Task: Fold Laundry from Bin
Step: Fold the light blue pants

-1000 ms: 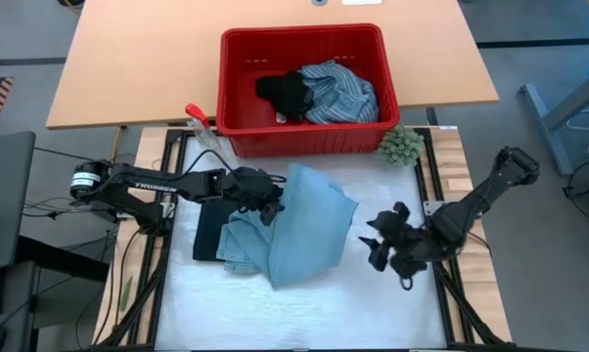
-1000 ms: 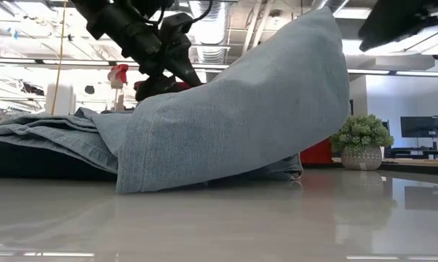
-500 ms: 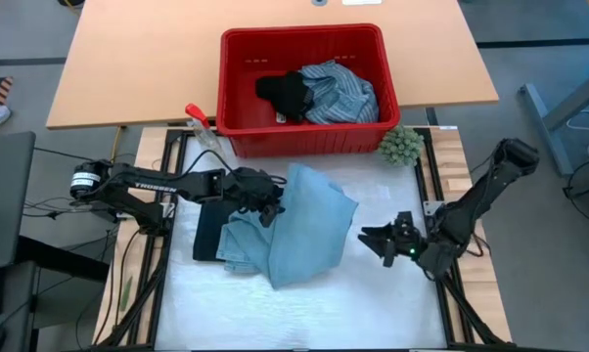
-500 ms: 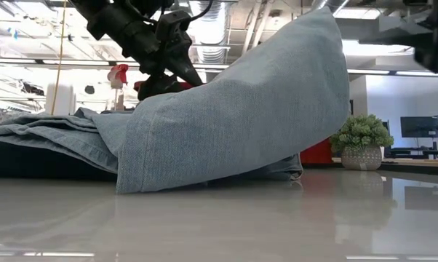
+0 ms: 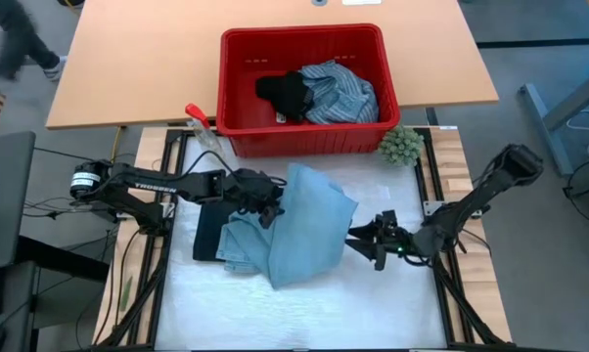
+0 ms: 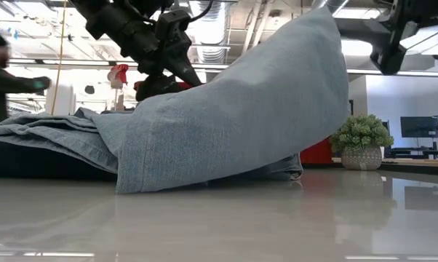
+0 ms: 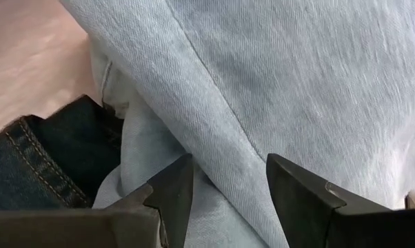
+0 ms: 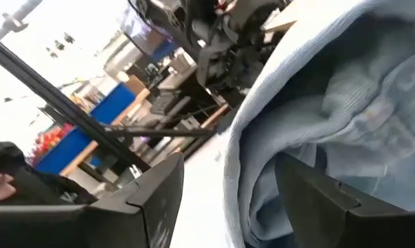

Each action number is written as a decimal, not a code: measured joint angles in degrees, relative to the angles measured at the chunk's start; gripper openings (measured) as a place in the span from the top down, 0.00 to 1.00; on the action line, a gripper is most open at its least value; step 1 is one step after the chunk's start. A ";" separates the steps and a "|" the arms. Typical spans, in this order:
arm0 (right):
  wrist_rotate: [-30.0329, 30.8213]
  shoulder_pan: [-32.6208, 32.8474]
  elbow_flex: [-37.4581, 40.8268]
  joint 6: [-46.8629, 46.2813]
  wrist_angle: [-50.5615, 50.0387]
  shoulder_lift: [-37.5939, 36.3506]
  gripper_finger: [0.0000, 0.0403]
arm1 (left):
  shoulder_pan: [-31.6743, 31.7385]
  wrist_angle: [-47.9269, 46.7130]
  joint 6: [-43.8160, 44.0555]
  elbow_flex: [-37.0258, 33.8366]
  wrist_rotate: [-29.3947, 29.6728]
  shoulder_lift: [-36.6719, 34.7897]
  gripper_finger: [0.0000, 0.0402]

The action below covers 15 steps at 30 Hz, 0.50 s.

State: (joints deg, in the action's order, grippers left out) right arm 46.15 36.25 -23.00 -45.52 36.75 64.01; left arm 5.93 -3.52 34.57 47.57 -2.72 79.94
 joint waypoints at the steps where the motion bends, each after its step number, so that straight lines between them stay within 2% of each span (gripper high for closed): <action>1: 0.00 -0.08 0.01 0.04 -0.11 0.37 0.37 | -0.04 -0.03 0.00 0.00 0.01 0.00 0.57; 8: 0.56 -2.89 0.02 -0.44 3.04 4.97 0.37 | -0.04 -0.03 -0.40 0.00 0.08 -0.02 0.57; 15: 0.64 -6.29 -0.14 9.54 13.77 9.57 0.37 | -0.04 -0.07 -0.45 0.00 0.02 -0.02 0.57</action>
State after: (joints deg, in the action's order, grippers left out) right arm 46.79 29.96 -23.15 -35.98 50.52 73.58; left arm 5.89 -3.60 34.12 47.57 -2.70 79.92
